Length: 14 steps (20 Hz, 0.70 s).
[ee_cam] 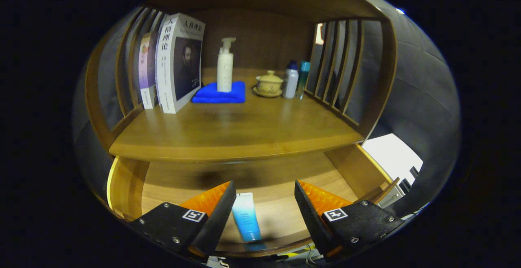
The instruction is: Pull open the drawer, take out the items inside it, and place them on the countertop above the cabinet.
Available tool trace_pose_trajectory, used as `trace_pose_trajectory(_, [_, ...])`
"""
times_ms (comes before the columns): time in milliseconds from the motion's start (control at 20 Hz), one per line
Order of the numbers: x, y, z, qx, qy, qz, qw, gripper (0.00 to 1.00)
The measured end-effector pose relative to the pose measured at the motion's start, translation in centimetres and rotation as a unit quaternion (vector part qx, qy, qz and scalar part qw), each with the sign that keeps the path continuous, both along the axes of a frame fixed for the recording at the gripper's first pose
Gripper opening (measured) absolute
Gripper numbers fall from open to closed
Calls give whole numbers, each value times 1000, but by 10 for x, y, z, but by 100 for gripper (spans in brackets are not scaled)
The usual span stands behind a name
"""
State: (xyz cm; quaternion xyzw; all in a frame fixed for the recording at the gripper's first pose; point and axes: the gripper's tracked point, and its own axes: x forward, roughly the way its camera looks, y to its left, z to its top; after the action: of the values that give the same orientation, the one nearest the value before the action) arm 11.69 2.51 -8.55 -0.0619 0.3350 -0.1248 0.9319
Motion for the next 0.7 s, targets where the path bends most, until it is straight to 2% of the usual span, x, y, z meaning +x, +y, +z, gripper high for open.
trace_pose_trajectory(150, [2,10,-22,25,35,-1,999,90])
trace_pose_trajectory(300, [-5,11,-44,54,87,-37,994,91])
trace_pose_trajectory(700, [-10,5,-77,35,213,-50,975,90])
